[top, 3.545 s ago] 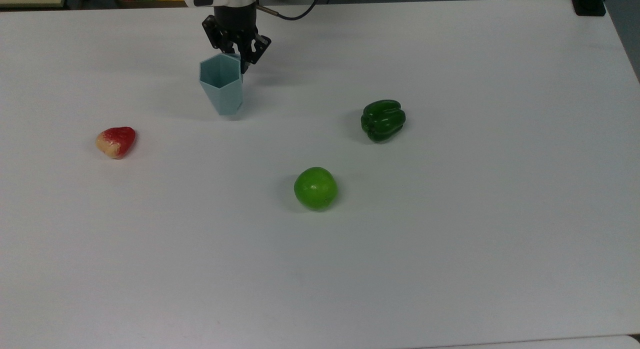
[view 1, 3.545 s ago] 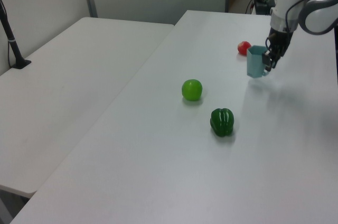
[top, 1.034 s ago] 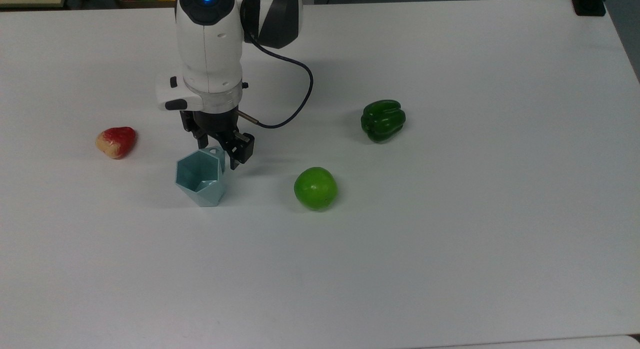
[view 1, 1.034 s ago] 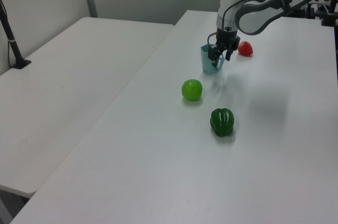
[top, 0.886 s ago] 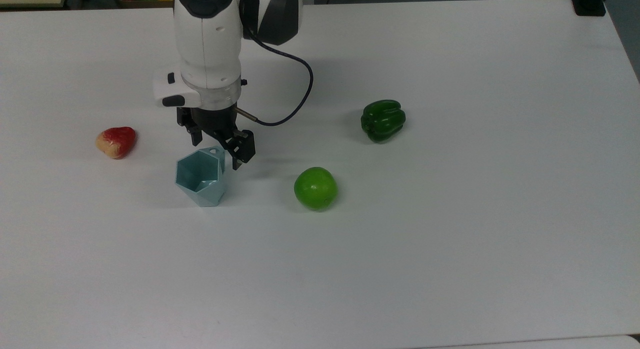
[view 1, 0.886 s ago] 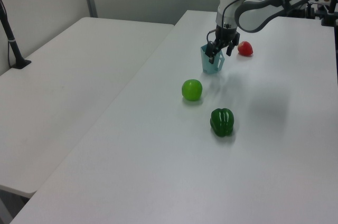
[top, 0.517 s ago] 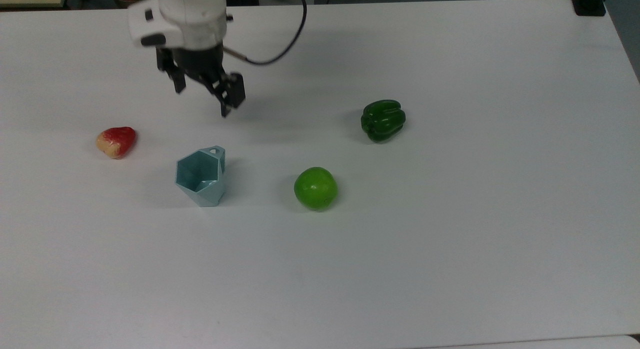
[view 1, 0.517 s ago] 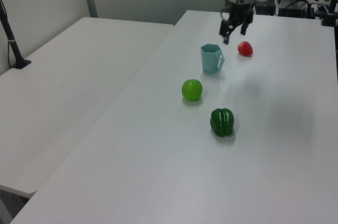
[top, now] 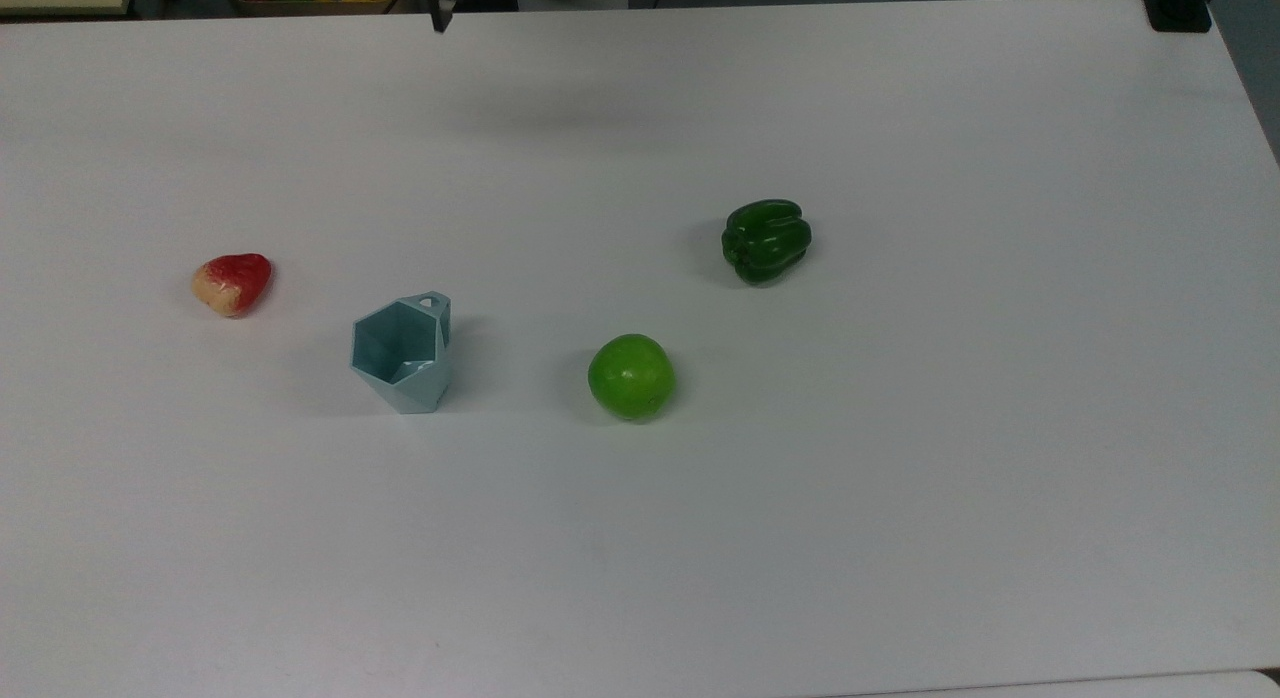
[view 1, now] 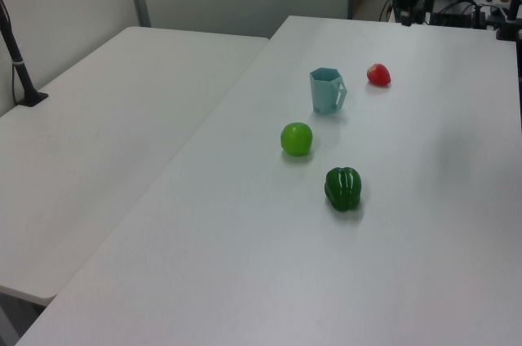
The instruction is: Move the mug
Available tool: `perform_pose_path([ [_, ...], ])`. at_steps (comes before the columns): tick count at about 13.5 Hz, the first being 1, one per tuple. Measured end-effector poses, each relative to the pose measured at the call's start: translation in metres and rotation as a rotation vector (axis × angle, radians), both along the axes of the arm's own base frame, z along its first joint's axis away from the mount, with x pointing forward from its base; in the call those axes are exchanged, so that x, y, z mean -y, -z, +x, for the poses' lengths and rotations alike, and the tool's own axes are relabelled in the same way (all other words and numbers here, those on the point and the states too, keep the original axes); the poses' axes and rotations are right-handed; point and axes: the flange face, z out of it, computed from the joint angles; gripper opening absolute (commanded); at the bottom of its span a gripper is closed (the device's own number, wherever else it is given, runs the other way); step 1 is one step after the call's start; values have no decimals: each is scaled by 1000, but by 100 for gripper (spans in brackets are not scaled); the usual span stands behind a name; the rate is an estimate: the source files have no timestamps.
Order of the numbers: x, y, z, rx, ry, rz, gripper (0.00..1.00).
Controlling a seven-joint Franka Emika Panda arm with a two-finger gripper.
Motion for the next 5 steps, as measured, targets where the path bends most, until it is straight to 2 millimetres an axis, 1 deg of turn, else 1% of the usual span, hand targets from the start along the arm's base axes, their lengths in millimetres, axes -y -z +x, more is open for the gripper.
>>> perform_pose_path([
  [2,-1,-6,-2,1,-4,1,100],
  [5,0,-7,0,3,-34,0,100],
])
